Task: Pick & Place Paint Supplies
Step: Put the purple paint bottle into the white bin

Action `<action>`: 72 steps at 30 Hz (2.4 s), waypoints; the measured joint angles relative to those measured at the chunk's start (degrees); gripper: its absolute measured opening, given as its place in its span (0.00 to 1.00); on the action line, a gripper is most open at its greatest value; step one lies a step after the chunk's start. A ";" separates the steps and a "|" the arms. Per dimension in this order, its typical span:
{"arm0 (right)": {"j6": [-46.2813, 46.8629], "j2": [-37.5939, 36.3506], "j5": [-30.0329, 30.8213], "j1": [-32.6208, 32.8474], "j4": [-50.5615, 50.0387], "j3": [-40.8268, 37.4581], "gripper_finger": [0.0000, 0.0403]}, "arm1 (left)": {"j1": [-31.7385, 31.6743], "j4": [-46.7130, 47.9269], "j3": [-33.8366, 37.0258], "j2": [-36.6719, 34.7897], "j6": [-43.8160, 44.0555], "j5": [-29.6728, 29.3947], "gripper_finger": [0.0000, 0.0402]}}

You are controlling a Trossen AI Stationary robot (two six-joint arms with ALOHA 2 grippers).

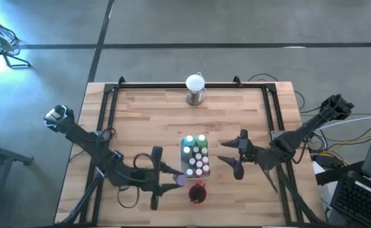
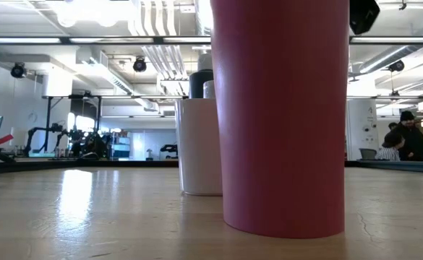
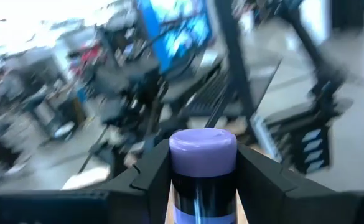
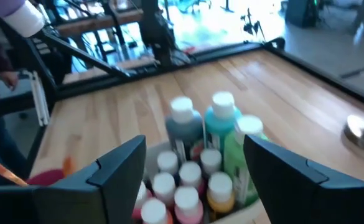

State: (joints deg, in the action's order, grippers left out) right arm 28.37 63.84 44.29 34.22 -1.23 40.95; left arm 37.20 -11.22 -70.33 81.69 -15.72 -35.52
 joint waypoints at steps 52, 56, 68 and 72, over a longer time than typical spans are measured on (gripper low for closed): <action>-31.38 28.68 0.70 0.02 19.71 33.02 0.89 | -9.28 -19.61 6.93 -3.21 8.10 16.62 0.39; -29.43 30.58 -1.01 -0.04 15.09 36.78 0.86 | -9.28 -19.50 6.93 -3.21 8.08 16.62 0.39; -28.53 32.04 -1.88 -1.86 15.12 38.29 0.72 | -9.26 -19.44 6.93 -3.21 8.03 16.60 0.39; -28.58 32.04 -2.24 -2.25 15.12 38.23 0.66 | -9.26 -19.42 6.93 -3.21 7.96 16.58 0.39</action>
State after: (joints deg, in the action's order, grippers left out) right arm -0.21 95.88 42.05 31.97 13.89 79.18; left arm 27.94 -30.63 -63.40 78.48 -7.77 -18.94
